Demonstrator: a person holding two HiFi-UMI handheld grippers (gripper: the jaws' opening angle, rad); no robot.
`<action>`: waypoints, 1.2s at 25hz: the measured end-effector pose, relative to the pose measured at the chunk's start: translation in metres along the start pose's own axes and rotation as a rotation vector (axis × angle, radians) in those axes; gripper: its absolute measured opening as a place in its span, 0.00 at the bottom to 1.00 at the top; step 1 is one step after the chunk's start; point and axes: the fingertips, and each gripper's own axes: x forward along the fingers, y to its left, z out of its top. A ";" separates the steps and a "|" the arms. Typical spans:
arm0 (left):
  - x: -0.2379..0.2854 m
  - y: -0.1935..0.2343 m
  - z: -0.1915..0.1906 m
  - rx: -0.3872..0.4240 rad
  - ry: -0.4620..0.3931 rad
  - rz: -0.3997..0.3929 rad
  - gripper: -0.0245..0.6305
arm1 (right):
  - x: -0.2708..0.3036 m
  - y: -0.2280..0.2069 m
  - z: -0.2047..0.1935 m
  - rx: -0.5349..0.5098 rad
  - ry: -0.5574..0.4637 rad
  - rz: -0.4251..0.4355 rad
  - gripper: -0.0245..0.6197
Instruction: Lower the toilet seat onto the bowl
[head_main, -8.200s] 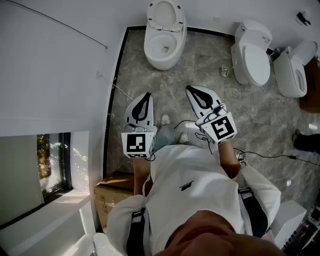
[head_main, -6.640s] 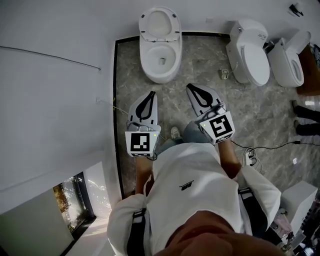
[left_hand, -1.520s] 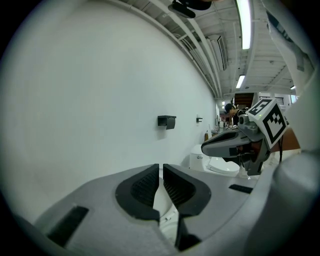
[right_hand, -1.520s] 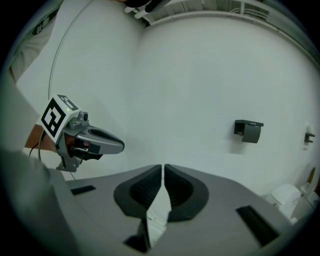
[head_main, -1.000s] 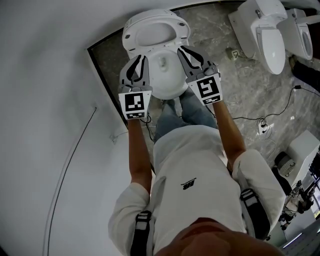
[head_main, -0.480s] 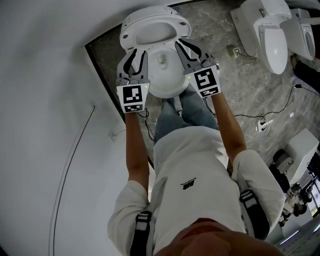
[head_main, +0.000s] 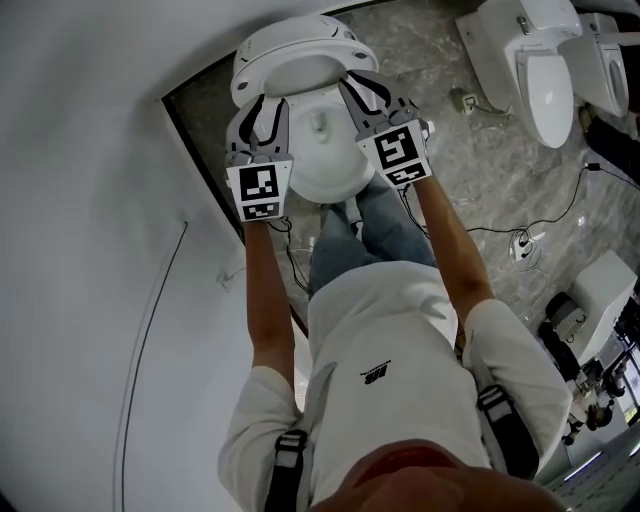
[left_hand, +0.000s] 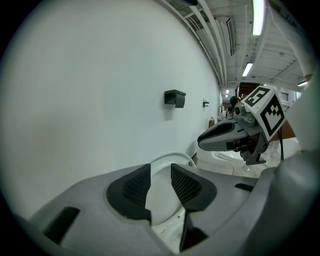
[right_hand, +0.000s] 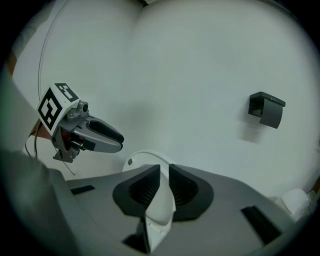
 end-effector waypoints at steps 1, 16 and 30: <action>0.003 0.002 0.000 -0.005 0.000 0.003 0.24 | 0.003 -0.002 -0.001 -0.003 0.005 -0.001 0.09; 0.055 0.029 -0.015 0.073 0.080 0.004 0.25 | 0.054 -0.038 -0.016 -0.098 0.080 -0.039 0.19; 0.079 0.046 -0.030 0.073 0.120 0.049 0.27 | 0.082 -0.042 -0.029 -0.132 0.124 -0.013 0.19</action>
